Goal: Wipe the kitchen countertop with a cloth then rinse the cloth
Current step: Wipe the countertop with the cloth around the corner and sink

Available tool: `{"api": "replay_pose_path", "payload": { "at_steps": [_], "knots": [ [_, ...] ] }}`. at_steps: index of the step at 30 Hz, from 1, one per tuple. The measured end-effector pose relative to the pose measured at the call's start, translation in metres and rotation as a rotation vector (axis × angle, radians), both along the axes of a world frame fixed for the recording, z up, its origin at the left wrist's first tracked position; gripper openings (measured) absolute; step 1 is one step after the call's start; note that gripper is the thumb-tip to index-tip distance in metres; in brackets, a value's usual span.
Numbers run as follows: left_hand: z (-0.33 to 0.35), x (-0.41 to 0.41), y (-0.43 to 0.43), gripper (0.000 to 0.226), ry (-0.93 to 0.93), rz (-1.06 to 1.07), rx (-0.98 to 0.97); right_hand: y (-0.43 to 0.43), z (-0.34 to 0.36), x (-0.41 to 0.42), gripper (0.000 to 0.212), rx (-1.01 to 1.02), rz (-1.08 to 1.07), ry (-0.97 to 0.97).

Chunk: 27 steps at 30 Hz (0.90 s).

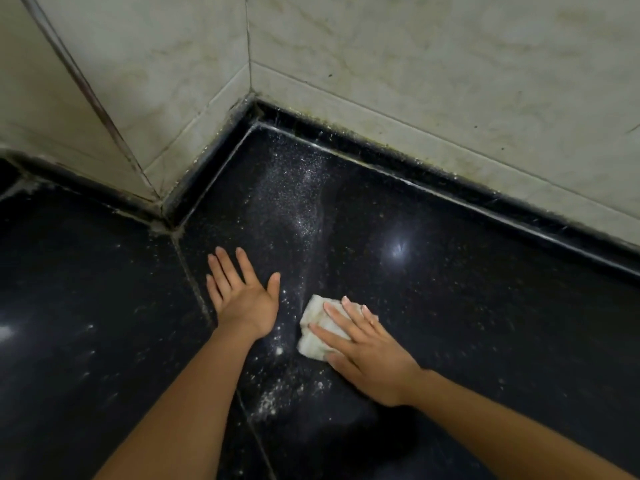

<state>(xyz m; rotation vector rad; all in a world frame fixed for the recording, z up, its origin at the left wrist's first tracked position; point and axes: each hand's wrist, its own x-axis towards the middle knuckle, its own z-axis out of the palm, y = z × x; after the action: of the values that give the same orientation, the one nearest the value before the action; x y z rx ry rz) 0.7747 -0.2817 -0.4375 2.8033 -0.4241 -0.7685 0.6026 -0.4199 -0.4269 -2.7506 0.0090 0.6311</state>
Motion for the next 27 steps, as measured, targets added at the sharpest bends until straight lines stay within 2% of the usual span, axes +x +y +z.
{"api": "replay_pose_path", "payload": {
  "at_steps": [2,8,16,19,25,27],
  "knots": [
    [0.0,0.0,0.0,0.078,-0.003,0.001,0.004,-0.019,-0.003,0.017,0.047,-0.032,-0.058,-0.02],
    [-0.003,0.001,0.0,0.077,0.01,0.017,-0.003,-0.094,-0.014,0.129,0.051,-0.086,-0.448,-0.046],
    [-0.006,0.003,-0.002,0.077,-0.002,0.042,0.005,-0.126,-0.018,0.223,0.053,-0.101,-0.572,-0.037],
    [-0.007,0.002,-0.002,0.08,-0.018,0.046,0.018,-0.114,-0.017,0.209,0.053,-0.112,-0.451,-0.052],
    [-0.007,0.003,-0.002,0.084,-0.015,0.062,0.009,-0.062,-0.017,0.107,0.054,-0.114,0.049,-0.088],
    [-0.006,0.002,-0.003,0.079,-0.007,0.054,0.02,-0.059,-0.011,0.08,0.051,-0.048,0.204,-0.053]
  ]
}}
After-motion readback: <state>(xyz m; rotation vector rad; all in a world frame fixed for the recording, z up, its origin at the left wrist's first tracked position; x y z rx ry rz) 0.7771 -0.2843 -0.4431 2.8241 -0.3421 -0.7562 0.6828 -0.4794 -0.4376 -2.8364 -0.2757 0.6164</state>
